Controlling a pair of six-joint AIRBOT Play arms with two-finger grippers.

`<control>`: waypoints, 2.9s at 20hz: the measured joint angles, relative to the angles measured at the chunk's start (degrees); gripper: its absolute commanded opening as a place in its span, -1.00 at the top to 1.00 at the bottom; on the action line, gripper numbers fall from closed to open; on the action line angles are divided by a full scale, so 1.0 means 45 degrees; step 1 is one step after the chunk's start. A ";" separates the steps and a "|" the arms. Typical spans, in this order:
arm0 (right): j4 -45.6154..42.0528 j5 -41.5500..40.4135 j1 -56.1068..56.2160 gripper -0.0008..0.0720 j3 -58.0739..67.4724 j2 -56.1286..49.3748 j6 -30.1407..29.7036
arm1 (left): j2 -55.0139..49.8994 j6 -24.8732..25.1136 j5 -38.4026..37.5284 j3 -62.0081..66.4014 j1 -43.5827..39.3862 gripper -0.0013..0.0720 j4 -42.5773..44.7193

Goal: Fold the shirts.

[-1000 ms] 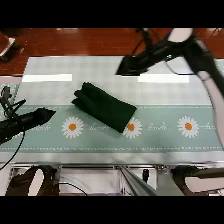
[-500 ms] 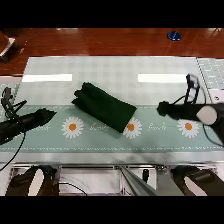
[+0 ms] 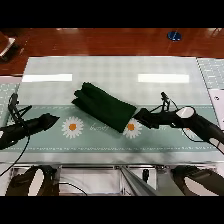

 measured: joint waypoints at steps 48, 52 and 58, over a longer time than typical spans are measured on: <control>-0.7004 1.4110 -1.3469 0.92 1.5072 -0.0452 0.3254 | 0.0000 0.0010 0.0588 -0.0146 0.0000 0.91 -0.0005; -0.9044 1.4251 -1.5208 0.92 1.2216 0.1209 0.3118 | -0.0005 0.0010 0.0777 -0.0146 0.0000 0.91 -0.0005; -1.0724 1.4304 -1.8209 -0.15 0.9758 0.2783 0.2759 | 0.0000 0.0010 0.0845 -0.0146 0.0000 0.91 -0.0005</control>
